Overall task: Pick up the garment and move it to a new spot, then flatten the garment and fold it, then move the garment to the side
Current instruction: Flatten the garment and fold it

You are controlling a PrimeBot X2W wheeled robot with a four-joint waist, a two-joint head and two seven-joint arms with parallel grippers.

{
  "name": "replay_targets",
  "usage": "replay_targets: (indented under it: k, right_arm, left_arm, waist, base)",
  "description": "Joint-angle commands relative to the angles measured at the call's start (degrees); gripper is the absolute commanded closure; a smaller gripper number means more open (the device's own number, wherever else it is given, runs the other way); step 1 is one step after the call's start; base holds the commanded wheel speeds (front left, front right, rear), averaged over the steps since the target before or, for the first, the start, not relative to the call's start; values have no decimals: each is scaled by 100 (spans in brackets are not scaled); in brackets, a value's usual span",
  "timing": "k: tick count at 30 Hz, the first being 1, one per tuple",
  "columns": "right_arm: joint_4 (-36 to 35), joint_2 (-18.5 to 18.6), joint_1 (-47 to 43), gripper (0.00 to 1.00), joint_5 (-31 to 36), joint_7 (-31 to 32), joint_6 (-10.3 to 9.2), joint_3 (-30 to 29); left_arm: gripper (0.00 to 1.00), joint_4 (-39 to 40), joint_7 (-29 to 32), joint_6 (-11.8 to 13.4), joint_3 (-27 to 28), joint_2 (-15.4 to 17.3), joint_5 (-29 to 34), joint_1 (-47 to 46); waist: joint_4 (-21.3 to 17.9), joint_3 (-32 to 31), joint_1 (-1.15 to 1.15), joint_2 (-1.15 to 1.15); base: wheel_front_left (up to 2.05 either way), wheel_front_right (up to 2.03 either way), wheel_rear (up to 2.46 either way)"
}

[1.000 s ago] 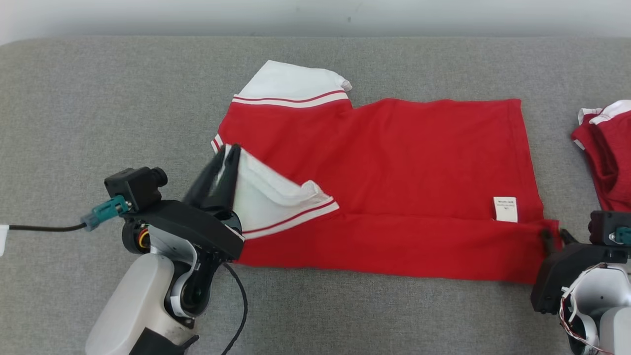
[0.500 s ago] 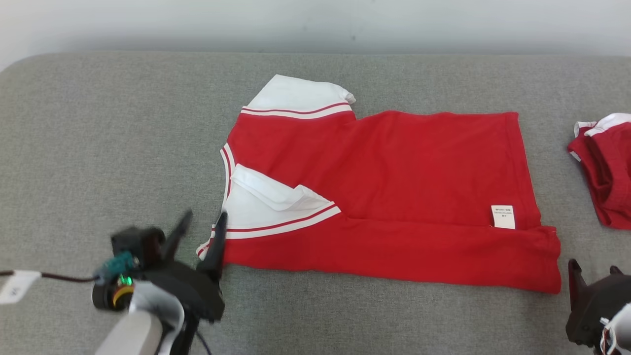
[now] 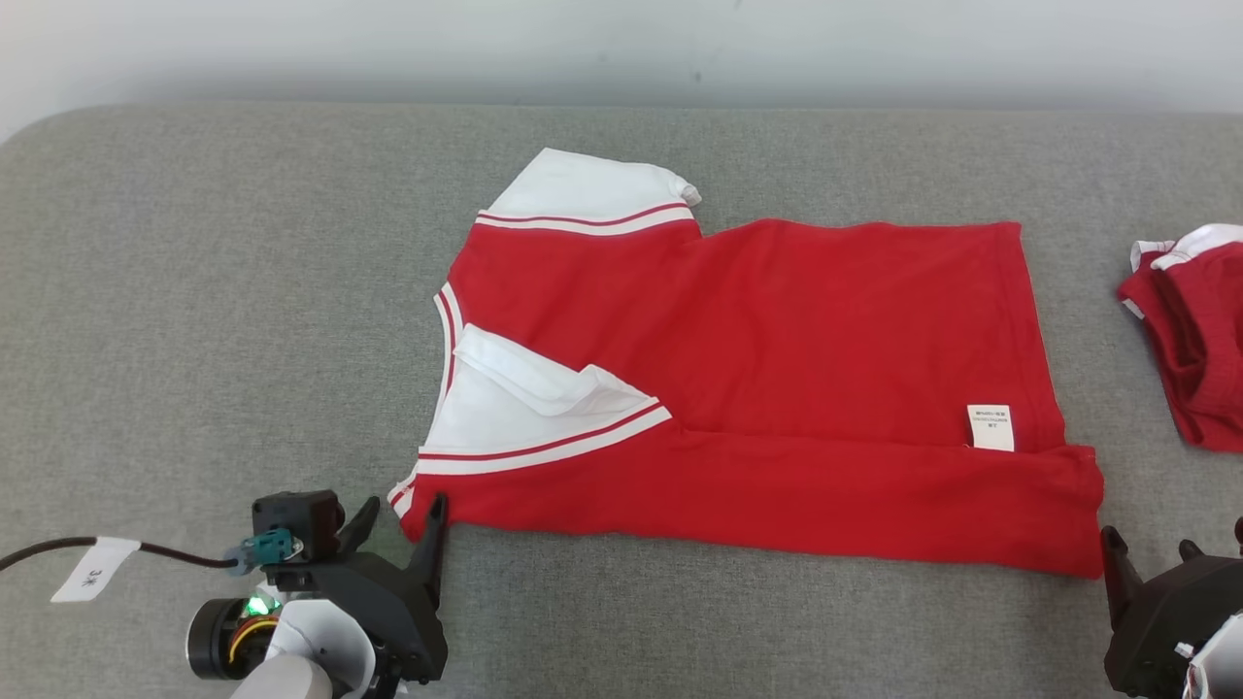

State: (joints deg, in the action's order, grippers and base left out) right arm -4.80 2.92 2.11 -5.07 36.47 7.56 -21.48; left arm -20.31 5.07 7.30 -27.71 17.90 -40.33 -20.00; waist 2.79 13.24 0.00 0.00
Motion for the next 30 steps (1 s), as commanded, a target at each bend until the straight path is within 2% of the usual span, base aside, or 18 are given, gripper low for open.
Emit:
replay_targets:
  k: [1,8,9,11,20,30]
  right_arm:
    - [-1,-5,-22,0,-51,-15,-12,1]
    - [110,-6,22,0,-44,-46,-12,15]
    - [136,-6,35,0,-57,-43,-12,28]
    - [189,-6,55,0,-74,-5,-12,45]
    - [300,-6,77,0,112,93,-12,-126]
    - [437,-8,176,0,13,-86,-12,262]
  left_arm:
    - [0,-27,23,18,-14,-15,49,-27]
    - [0,-233,151,130,-13,-67,-16,-107]
    - [4,-268,189,133,-9,-89,-58,-104]
    - [100,-308,293,124,-48,-120,-94,-129]
    - [100,-222,464,58,-171,-149,-183,-20]
    - [100,-132,405,91,-175,-159,-228,56]
  waist:
    - [-16,13,0,0]
    - [-90,115,0,0]
    - [-99,129,0,0]
    - [-112,151,0,0]
    - [-104,229,0,0]
    - [-64,297,0,0]
  base:
    - [0,0,0]
    - [0,0,0]
    - [0,0,0]
    - [0,0,0]
    - [0,0,0]
    - [0,0,0]
